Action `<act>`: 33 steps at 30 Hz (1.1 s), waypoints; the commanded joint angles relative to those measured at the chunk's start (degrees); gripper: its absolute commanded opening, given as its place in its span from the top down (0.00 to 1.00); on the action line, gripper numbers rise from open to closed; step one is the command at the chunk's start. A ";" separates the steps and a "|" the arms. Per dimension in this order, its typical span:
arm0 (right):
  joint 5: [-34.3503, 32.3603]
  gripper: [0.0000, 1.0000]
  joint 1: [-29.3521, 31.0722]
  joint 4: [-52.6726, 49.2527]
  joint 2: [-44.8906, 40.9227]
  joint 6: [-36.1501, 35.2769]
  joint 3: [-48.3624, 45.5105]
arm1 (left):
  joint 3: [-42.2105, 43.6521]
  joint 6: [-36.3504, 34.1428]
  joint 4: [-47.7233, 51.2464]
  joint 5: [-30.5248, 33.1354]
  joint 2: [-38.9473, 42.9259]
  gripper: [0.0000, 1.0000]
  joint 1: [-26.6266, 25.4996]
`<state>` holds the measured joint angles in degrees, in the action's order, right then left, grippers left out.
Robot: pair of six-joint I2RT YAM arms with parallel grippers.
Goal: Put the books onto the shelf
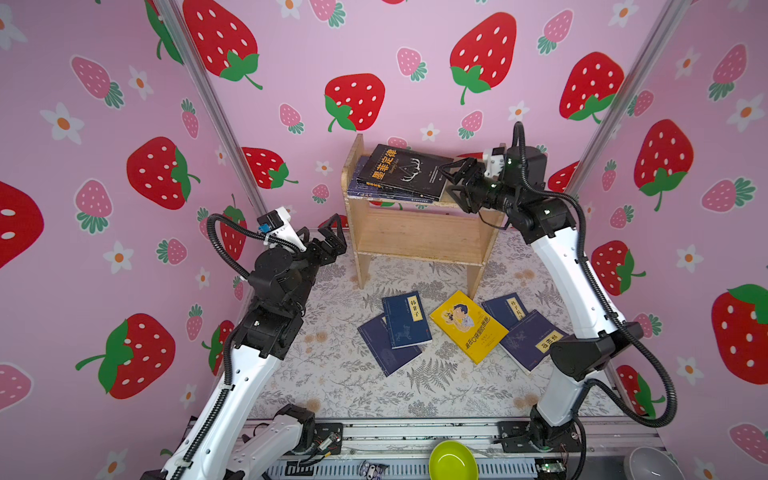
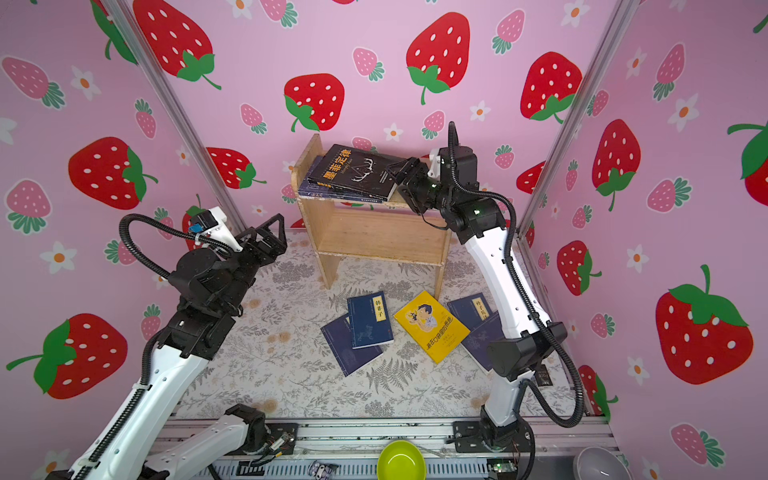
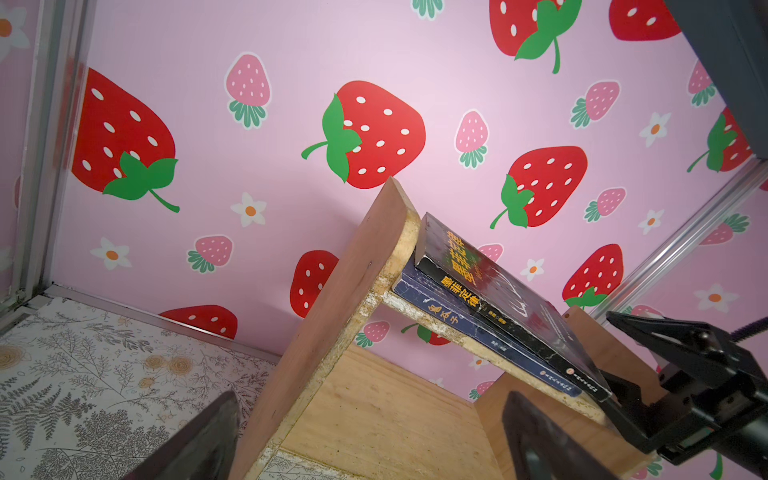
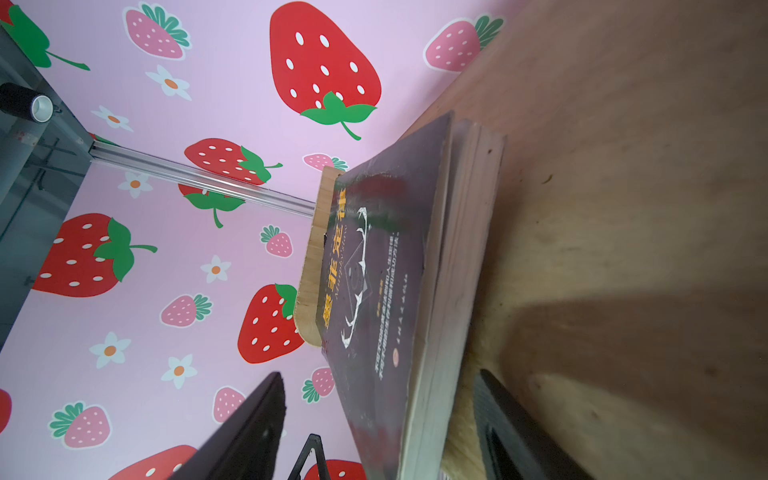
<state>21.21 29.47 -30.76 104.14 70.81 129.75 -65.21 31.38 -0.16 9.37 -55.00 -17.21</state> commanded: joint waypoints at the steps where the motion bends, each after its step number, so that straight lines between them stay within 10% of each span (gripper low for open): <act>1: -0.36 0.27 0.67 -2.90 2.55 1.70 -1.15 | 0.51 2.52 -1.68 -0.73 1.19 0.01 1.19; 21: -1.68 0.42 0.60 3.12 0.47 1.53 -11.59 | 1.23 5.28 -1.16 -2.52 1.46 0.01 4.47; 33: -5.73 0.83 -0.34 10.00 -5.17 -3.68 -21.09 | 1.18 5.77 1.26 -3.39 1.58 0.01 5.52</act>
<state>19.70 30.39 -16.05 97.73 68.84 112.75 -64.25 36.36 0.95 6.57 -54.35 -12.12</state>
